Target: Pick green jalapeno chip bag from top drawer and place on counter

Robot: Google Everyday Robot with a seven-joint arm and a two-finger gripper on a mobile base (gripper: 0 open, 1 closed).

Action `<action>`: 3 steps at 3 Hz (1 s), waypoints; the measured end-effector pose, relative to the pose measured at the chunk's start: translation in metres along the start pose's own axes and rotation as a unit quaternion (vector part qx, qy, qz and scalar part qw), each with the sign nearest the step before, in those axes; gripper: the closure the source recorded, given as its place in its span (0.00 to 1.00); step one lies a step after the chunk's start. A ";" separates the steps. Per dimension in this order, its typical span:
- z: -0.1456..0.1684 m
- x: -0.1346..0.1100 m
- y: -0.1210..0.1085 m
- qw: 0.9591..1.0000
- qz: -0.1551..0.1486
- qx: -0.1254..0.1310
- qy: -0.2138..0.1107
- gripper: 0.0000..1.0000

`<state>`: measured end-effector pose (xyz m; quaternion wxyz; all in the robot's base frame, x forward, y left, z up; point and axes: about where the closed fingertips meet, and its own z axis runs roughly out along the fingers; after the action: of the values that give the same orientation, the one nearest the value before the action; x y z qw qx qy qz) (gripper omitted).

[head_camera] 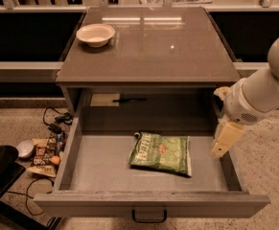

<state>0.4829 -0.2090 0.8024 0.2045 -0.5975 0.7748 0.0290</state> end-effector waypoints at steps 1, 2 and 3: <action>0.051 -0.010 -0.010 1.000 -0.009 0.000 -0.025 0.00; 0.091 -0.015 0.004 0.999 -0.007 -0.008 -0.046 0.00; 0.092 -0.015 0.004 0.999 -0.007 -0.008 -0.046 0.00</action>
Offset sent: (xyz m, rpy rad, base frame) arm 0.0195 0.0620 -0.1259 0.1341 0.0084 0.0471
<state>0.5077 -0.1672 0.7231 0.2348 -0.6026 0.7602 0.0612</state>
